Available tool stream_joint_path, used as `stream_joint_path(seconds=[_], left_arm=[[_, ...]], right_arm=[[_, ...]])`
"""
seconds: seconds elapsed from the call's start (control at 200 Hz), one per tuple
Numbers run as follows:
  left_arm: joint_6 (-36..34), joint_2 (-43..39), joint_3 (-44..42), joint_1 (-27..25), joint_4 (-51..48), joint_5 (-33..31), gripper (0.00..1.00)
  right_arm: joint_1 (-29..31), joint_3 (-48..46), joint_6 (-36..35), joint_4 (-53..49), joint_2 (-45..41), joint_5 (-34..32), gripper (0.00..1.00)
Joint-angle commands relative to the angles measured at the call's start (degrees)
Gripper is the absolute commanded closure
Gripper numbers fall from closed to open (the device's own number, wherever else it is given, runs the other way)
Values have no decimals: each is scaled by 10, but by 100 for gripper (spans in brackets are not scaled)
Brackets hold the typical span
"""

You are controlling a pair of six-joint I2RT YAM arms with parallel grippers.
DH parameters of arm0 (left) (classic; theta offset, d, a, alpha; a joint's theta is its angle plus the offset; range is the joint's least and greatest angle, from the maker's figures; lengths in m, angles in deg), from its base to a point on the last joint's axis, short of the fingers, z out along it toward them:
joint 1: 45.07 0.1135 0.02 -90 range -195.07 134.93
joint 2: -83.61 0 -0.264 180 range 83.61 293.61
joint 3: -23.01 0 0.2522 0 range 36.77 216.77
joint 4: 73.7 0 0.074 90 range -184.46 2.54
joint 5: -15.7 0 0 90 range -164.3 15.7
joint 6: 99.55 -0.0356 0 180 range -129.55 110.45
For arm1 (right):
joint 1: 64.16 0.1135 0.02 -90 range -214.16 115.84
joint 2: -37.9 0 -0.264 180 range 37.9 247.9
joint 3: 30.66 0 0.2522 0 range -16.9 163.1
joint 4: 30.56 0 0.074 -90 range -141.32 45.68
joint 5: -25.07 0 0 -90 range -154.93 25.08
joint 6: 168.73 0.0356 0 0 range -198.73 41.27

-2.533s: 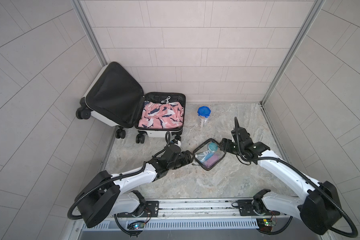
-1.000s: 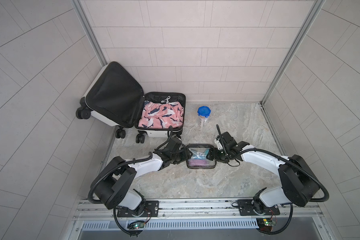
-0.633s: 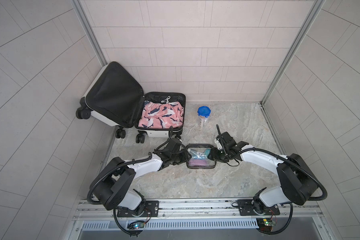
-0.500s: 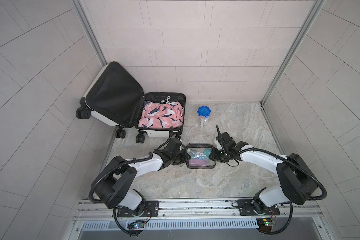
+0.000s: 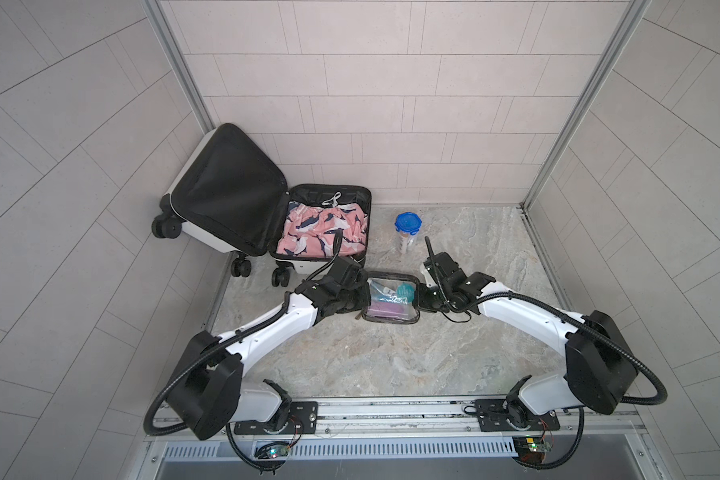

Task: Pack the luggage
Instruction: 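Carry the held clear pouch with both grippers onto the shorts in the suitcase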

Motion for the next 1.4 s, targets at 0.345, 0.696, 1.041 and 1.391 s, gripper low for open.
stream_joint_path(seconds=[0.345, 0.696, 1.041, 1.391], left_arm=[[-171, -6, 228, 131, -149, -28, 100], [-205, 101, 318, 283, -131, 17, 100], [-220, 248, 412, 368, -125, 40, 100], [-230, 341, 446, 396, -116, 28, 100]], right_arm=[[27, 269, 41, 59, 105, 36, 100], [49, 572, 41, 18, 328, 31, 100], [49, 869, 57, -15, 568, 60, 100], [48, 943, 105, 104, 682, 54, 100]])
